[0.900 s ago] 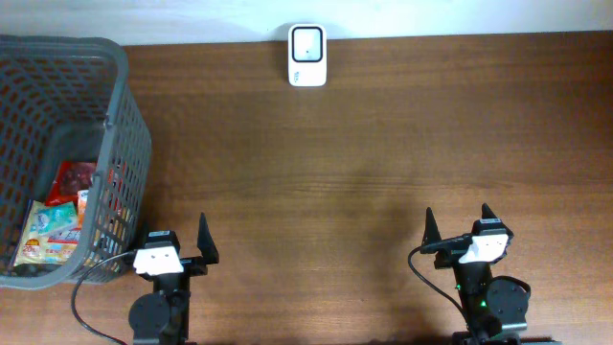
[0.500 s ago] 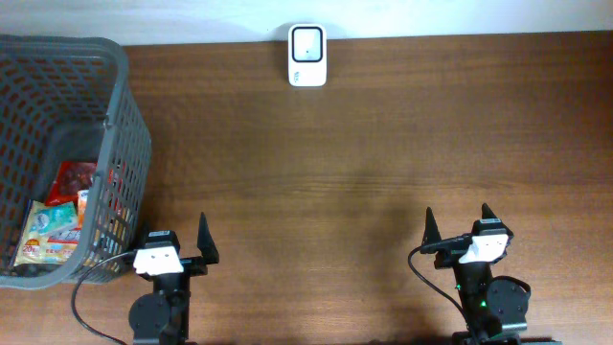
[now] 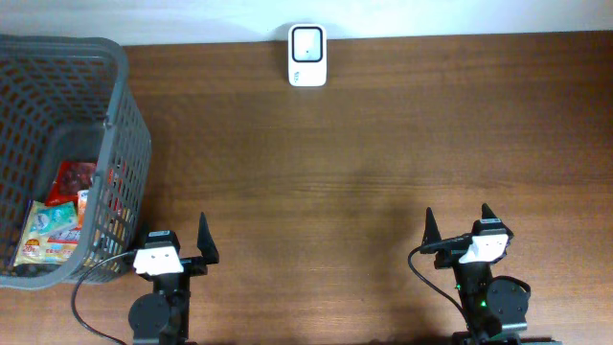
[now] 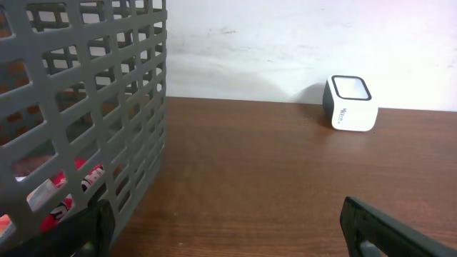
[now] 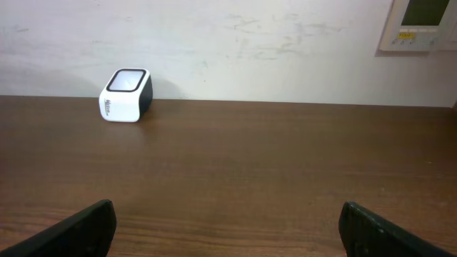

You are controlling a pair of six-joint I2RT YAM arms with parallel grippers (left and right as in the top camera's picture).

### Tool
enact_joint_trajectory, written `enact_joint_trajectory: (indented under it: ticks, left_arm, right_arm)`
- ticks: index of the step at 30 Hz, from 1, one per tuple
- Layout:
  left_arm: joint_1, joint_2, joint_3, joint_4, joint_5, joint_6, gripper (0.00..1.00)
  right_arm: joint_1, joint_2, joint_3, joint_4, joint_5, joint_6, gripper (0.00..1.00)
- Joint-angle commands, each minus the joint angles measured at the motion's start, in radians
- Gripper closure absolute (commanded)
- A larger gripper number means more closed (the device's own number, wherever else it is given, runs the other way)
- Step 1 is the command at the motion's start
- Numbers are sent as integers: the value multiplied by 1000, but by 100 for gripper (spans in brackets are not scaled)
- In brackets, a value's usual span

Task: Scan the item barcode
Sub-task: 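Reach the left gripper down into the gray basket, then grasp the orange tissue pack and place it on the table center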

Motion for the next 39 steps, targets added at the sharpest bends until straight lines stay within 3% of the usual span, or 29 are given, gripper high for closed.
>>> enact_joint_trajectory:
  ticks: [1,2,3,5,8,10,12,14,16,19,20,21,22,23,24,26,28,30,32,36,39]
  left_arm:
    - [2,-10,-1,-6,18,13,1]
    - [2,-10,-1,87,56,-8,1]
    - [0,-10,-1,261,430,-82,1]
    - [0,-10,-1,422,607,-82,1]
    - [0,-10,6,745,686,-82,1]
    - [0,-2,84,722,634,-82,1]
    - [0,54,262,488,473,-81,1]
    - [0,199,526,163,453,-21,1]
    - [0,318,641,153,611,-21,1]
    - [2,436,676,253,526,-3,1]
    - [2,520,774,124,430,-3,1]
    - [2,642,930,-121,365,-3,1]
    - [2,738,1049,-291,378,1,1]
    - [2,890,1217,-524,501,1,1]
    - [2,981,1286,-584,517,2,1]
    - [2,1099,1402,-607,398,-20,1]
    - [39,1292,1694,-822,267,-37,1]
    - [135,1514,2037,-1073,235,-37,1]
    - [261,1666,2234,-1163,235,-40,1]
    - [548,1790,2250,-1226,235,-209,1]
    - [644,1831,2248,-1297,230,-111,4]
  right_arm:
    - [-4,-7,-9,-3,8,5,2]
    - [-4,-7,-9,-3,8,5,2]
    - [-4,-7,-9,-3,8,5,2]
    - [-4,-7,-9,-3,8,5,1]
    - [-4,-7,-9,-3,8,5,2]
    - [-4,-7,-9,-3,8,5,2]
    - [-4,-7,-9,-3,8,5,1]
    - [-4,-7,-9,-3,8,5,1]
    - [-4,-7,-9,-3,8,5,1]
    - [-4,-7,-9,-3,8,5,2]
    - [-4,-7,-9,-3,8,5,1]
    - [-4,-7,-9,-3,8,5,2]
    - [-4,-7,-9,-3,8,5,1]
    - [-4,-7,-9,-3,8,5,2]
    - [-4,-7,-9,-3,8,5,1]
    - [-4,-7,-9,-3,8,5,2]
    - [-4,-7,-9,-3,8,5,2]
    - [-4,-7,-9,-3,8,5,2]
    - [-4,-7,-9,-3,8,5,2]
    - [-4,-7,-9,-3,8,5,1]
    - [-4,-7,-9,-3,8,5,2]
